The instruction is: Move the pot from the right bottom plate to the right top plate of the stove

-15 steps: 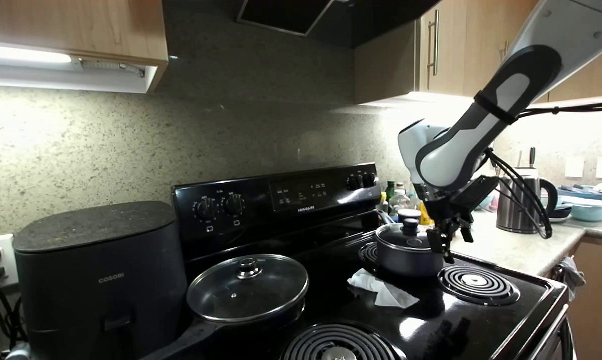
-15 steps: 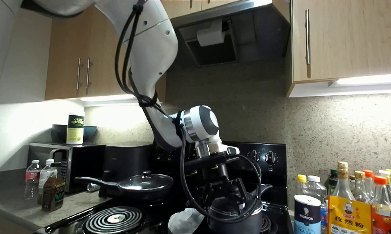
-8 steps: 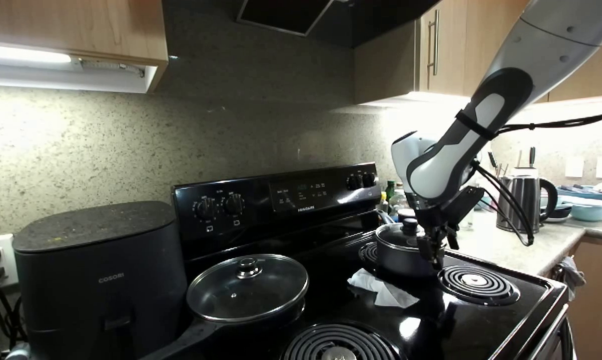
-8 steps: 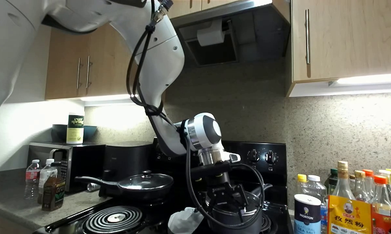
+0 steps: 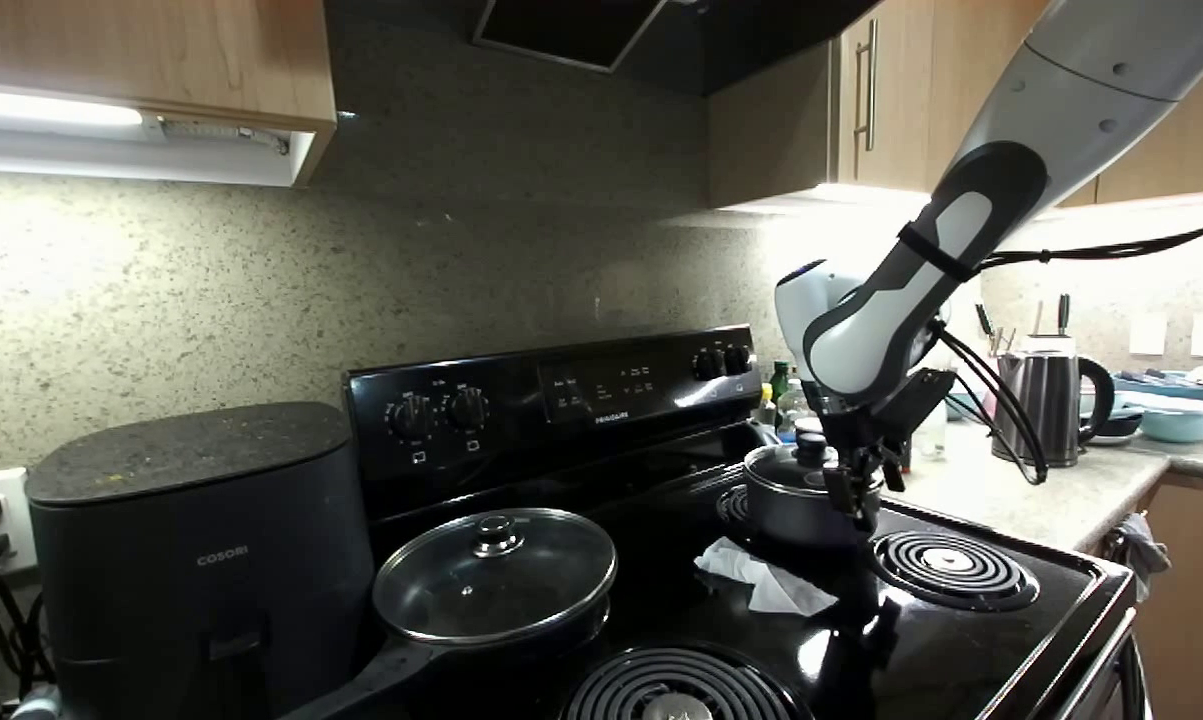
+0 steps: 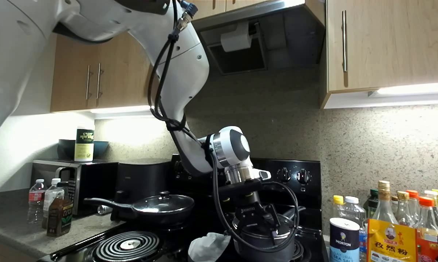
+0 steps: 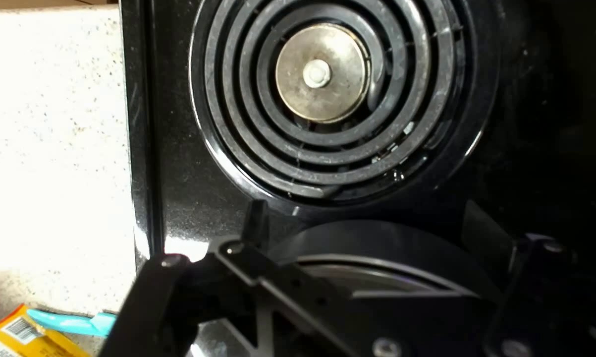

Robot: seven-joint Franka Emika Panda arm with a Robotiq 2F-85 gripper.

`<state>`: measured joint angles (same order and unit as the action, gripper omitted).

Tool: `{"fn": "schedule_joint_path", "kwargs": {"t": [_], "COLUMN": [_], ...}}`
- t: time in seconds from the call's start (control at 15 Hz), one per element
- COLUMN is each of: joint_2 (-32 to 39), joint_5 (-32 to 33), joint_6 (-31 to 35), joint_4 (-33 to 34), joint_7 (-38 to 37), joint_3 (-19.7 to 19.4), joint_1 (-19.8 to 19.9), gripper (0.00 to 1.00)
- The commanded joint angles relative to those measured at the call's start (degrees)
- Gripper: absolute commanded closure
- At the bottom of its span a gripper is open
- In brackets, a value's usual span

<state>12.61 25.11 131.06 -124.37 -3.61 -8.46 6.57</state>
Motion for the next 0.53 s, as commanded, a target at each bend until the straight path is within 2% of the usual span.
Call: {"fn": "schedule_joint_path", "kwargs": {"t": [0.0, 0.47], "joint_2": [1.0, 2.1], "joint_5": [0.4, -1.1], "joint_6": [1.1, 1.2], "joint_4": [2.1, 4.6], "joint_7": [1.5, 2.3], "joint_3": [-0.3, 0.3], "joint_1": [-0.2, -0.3], "gripper": [0.00, 0.00]}}
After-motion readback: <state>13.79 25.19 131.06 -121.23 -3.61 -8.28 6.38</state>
